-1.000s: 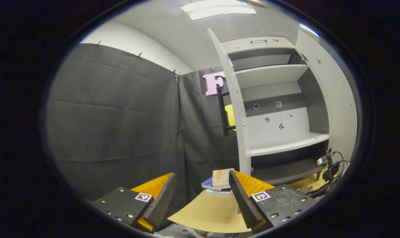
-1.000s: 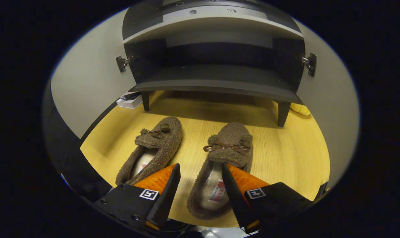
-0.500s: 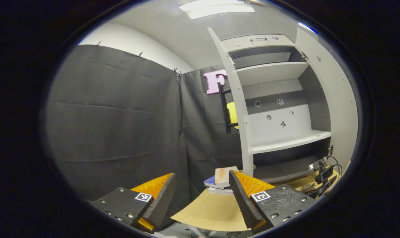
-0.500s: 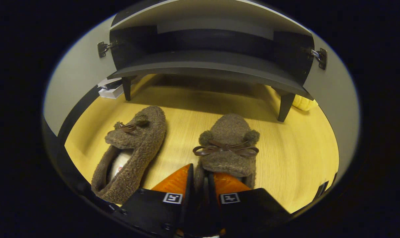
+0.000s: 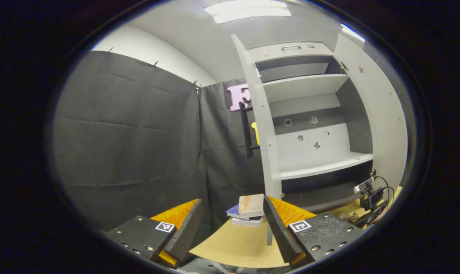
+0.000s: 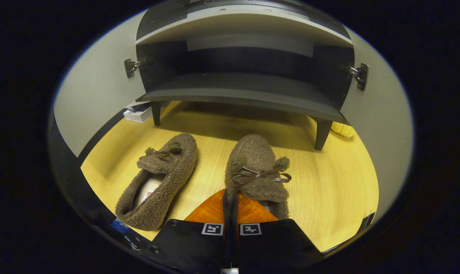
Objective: Grab one shoe with the right hand and put it into the shoe cabinet, grab the other shoe with the left hand and put it into the shoe cabinet; then close the right door with the right hand and the left door with the left hand.
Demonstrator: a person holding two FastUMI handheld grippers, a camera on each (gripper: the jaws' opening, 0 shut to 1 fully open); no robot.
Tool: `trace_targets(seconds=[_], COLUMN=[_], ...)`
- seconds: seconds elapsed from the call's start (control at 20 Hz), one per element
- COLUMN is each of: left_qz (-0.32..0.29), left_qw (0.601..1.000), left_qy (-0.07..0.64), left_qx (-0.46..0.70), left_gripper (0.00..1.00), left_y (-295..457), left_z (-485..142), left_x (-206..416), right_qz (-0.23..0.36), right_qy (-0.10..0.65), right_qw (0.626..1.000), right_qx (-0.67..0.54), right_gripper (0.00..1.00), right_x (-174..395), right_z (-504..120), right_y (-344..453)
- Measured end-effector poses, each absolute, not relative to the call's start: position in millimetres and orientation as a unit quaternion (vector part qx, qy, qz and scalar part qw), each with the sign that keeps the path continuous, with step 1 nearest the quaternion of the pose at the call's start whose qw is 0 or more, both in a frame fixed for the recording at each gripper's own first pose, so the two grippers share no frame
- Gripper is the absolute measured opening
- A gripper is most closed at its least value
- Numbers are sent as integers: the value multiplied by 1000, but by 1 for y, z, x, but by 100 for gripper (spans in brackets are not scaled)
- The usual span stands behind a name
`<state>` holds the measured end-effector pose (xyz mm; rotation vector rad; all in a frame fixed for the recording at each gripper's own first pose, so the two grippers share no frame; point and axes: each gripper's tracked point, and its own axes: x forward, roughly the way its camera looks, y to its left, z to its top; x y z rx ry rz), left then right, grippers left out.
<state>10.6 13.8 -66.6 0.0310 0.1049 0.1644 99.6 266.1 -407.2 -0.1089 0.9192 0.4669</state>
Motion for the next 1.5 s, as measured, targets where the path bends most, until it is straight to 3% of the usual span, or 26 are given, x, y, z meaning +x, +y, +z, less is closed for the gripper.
trace_targets(seconds=[0.75, 1.25, 1.35, 1.4, 1.5], left_qz=[1, -68, -82, -89, -103], left_qw=[1000, 997, 996, 995, 994], left_qy=[23, 19, 19, 20, 22], left_qx=[0, -23, -29, -33, -39], left_gripper=[97, 92, 92, 88, 92], left_y=[-55, -102, -112, -117, -126], left_z=[-48, -55, -58, -59, -63], left_x=[16, 42, 50, 55, 61], right_qz=[232, 237, 235, 233, 228], right_qy=[330, 235, 219, 212, 201], right_qw=[915, 943, 947, 949, 952], right_qx=[17, 23, 22, 21, 20], right_gripper=[2, 1, 5, 1, 1], right_x=[127, 183, 202, 212, 233], right_z=[-253, -132, -115, -107, -91], right_y=[246, 249, 253, 254, 257])
